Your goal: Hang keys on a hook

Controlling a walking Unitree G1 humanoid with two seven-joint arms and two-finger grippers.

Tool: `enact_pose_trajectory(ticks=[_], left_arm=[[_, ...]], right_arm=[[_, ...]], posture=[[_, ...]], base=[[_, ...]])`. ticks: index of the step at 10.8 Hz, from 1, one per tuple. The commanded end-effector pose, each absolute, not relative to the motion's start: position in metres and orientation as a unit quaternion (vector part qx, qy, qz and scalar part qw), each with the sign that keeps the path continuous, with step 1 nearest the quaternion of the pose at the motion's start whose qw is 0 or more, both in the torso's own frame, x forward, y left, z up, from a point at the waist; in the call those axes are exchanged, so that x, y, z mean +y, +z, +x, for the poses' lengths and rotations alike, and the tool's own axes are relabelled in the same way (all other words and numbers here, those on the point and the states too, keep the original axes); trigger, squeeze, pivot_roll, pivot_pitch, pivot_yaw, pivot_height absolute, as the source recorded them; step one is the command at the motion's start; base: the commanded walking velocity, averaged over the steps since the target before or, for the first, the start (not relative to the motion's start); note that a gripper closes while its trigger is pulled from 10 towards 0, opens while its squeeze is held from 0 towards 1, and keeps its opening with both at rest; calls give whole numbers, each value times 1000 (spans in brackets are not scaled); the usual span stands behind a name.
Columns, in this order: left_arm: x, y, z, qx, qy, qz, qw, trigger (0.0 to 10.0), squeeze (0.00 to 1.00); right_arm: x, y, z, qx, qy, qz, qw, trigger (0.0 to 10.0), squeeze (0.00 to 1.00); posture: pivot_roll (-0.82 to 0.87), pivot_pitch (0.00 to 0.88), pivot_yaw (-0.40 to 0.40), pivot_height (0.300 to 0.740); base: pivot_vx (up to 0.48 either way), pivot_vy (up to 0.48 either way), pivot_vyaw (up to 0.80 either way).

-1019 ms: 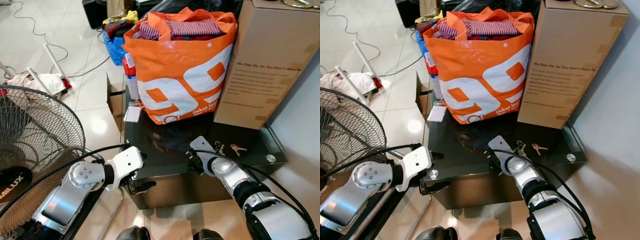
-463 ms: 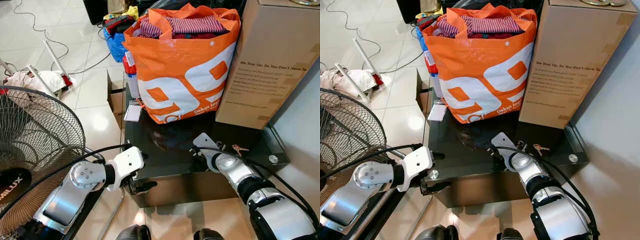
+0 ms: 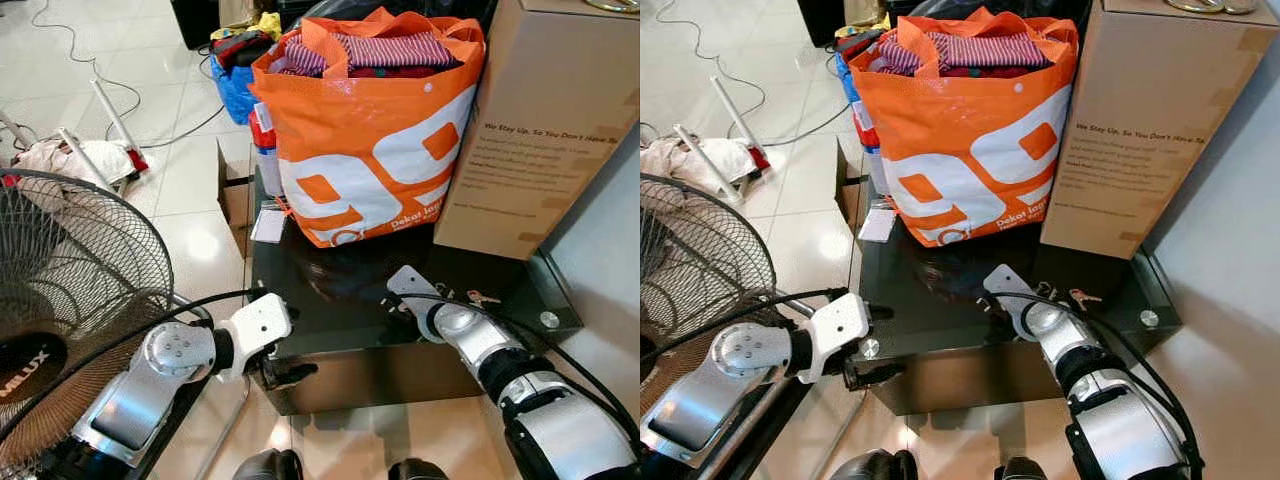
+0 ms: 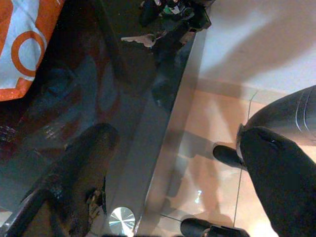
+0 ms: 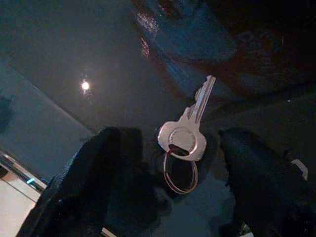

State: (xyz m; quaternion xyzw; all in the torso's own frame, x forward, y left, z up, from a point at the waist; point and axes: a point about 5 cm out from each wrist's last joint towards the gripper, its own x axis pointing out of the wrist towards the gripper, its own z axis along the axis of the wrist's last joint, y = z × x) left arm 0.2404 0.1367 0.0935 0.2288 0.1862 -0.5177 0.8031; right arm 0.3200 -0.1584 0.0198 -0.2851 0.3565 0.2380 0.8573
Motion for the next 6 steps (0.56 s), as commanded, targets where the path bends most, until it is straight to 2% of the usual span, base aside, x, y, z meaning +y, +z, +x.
enact_pose_trajectory(ticks=[1, 4, 5, 6], left_arm=[[139, 91, 241, 193, -519, 235, 799, 10000, 1000], [138, 91, 241, 192, -522, 233, 798, 10000, 1000], [137, 91, 241, 192, -524, 234, 796, 10000, 1000], [137, 91, 241, 192, -526, 234, 795, 10000, 1000]], right_arm=[[-175, 9, 309, 406, 223, -296, 835, 10000, 0], [-184, 11, 309, 416, 216, -296, 833, 10000, 0], [-189, 12, 308, 424, 208, -300, 829, 9529, 0], [-193, 12, 308, 429, 203, -306, 825, 7176, 0]], posture=[[-113, 96, 93, 740], [-117, 92, 96, 740], [-117, 92, 96, 740], [-122, 89, 101, 740]], base=[[0, 0, 0], [0, 0, 0], [0, 0, 0], [0, 0, 0]])
